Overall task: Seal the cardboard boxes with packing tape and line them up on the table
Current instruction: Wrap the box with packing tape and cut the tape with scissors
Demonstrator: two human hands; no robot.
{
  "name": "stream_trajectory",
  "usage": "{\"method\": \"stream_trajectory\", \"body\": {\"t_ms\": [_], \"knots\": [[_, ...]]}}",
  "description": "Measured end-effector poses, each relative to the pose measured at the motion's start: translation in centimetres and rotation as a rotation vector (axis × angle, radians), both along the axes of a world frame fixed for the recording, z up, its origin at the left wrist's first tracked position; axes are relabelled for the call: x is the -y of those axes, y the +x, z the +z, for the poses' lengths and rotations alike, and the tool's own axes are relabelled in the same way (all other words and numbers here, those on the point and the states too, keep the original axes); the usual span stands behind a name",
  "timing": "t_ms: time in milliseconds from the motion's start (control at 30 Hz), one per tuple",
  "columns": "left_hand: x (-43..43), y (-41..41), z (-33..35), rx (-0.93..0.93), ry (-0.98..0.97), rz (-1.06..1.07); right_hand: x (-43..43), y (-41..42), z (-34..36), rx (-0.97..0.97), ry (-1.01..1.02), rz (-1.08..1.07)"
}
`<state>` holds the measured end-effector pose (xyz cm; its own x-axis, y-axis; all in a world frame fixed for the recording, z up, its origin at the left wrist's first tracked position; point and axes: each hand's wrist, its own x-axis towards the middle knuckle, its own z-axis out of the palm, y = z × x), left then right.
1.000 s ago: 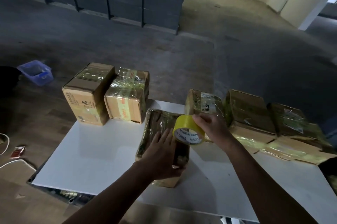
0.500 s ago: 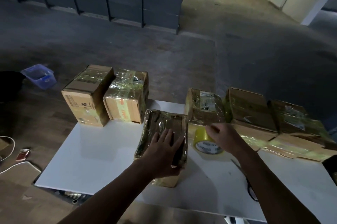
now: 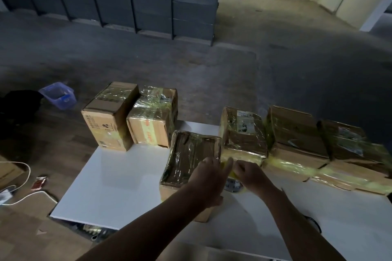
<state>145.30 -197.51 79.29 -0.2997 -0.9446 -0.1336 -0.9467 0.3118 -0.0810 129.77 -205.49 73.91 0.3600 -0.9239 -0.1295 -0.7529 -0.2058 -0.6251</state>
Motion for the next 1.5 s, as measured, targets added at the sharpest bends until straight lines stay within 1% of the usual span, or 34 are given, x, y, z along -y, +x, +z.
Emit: {"method": "stream_trajectory", "body": {"t_ms": [133, 333, 433, 600, 700, 833, 933, 1000, 1100, 1267, 1333, 1367, 1433, 1500], "knots": [[0.2, 0.3, 0.1, 0.125, 0.015, -0.097, -0.1, -0.3, -0.7, 0.007, 0.001, -0.007], [0.2, 1.2, 0.0, 0.085, -0.042, -0.149, -0.4, -0.6, -0.6, 0.038, -0.040, 0.011], [-0.3, 2.6, -0.2, -0.043, -0.101, -0.137, -0.6, -0.5, 0.3, 0.069, -0.074, 0.039], [-1.3, 5.5, -1.0, -0.343, -0.264, -0.108, -0.4, 0.4, 2.9, 0.204, -0.099, 0.083], [-2.3, 7.0, -2.2, -0.505, -0.366, -0.071, -0.5, 1.5, 4.3, 0.214, -0.076, 0.105], [-4.0, 7.9, -4.5, -0.674, -0.329, 0.074, -0.7, 3.2, 5.7, 0.251, -0.114, 0.157], [-5.1, 8.7, -7.2, -0.754, -0.212, 0.125, -1.1, 4.5, 5.0, 0.183, -0.117, 0.237], [-5.7, 9.5, -8.6, -0.758, -0.149, 0.153, -1.5, 5.2, 3.8, 0.171, -0.110, 0.230], [-6.1, 10.6, -9.5, -0.722, -0.119, 0.207, -1.8, 6.8, 2.5, 0.176, -0.117, 0.237], [-6.4, 12.6, -10.6, -0.699, -0.027, 0.206, -2.1, 10.2, 1.7, 0.052, -0.079, 0.310], [-6.4, 13.2, -10.9, -0.636, 0.048, 0.213, -2.5, 11.2, 1.3, 0.004, -0.086, 0.323], [-6.3, 13.4, -11.0, -0.591, 0.039, 0.195, -2.6, 11.5, 1.1, 0.002, -0.082, 0.311], [-6.0, 13.7, -11.5, -0.501, -0.005, 0.151, -2.5, 11.5, 0.7, 0.065, -0.020, 0.245], [-5.9, 13.9, -11.8, -0.407, 0.000, 0.157, -2.7, 11.2, 0.8, 0.168, 0.066, 0.184]]}}
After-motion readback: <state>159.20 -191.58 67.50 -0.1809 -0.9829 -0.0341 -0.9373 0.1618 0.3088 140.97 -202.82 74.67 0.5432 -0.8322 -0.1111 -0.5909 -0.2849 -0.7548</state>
